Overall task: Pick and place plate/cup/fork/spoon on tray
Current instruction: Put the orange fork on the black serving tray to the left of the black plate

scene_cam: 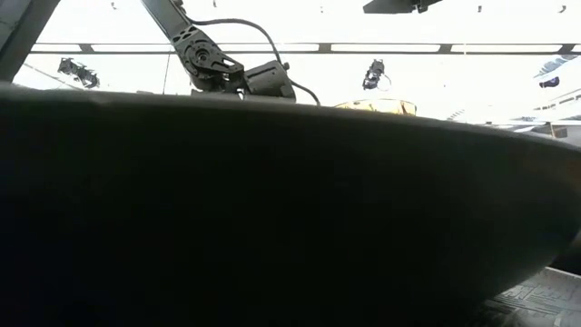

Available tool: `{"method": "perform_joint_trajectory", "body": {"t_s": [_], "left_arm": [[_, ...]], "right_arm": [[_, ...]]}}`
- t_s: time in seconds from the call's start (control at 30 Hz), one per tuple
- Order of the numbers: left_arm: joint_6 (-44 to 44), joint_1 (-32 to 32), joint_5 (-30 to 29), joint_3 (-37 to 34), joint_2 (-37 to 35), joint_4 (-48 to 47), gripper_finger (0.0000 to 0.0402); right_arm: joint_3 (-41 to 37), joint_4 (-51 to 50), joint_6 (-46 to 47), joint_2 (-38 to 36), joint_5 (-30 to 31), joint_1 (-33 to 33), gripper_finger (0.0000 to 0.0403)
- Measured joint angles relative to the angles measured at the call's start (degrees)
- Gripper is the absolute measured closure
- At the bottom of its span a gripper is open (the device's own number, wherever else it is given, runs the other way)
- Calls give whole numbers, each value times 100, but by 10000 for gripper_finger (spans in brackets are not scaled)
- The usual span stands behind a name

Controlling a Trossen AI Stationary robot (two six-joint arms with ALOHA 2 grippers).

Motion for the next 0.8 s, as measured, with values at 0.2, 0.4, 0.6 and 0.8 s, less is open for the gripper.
{"method": "perform_joint_trajectory", "body": {"t_s": [0.2, 0.4, 0.6, 0.8], "left_arm": [[57, 0, -16, 0, -4, -33, 370], [60, 0, -48, 0, -6, -25, 389], [219, -87, -44, 125, -105, -75, 390], [290, -393, -58, 484, -462, -387, 389]], "right_arm": [[0, -27, 0, 0, -2, 0, 300], [0, -37, -16, 2, -2, 0, 300], [0, -37, -39, 2, -2, 0, 300], [2, -110, -95, -25, 48, -9, 300]]}}
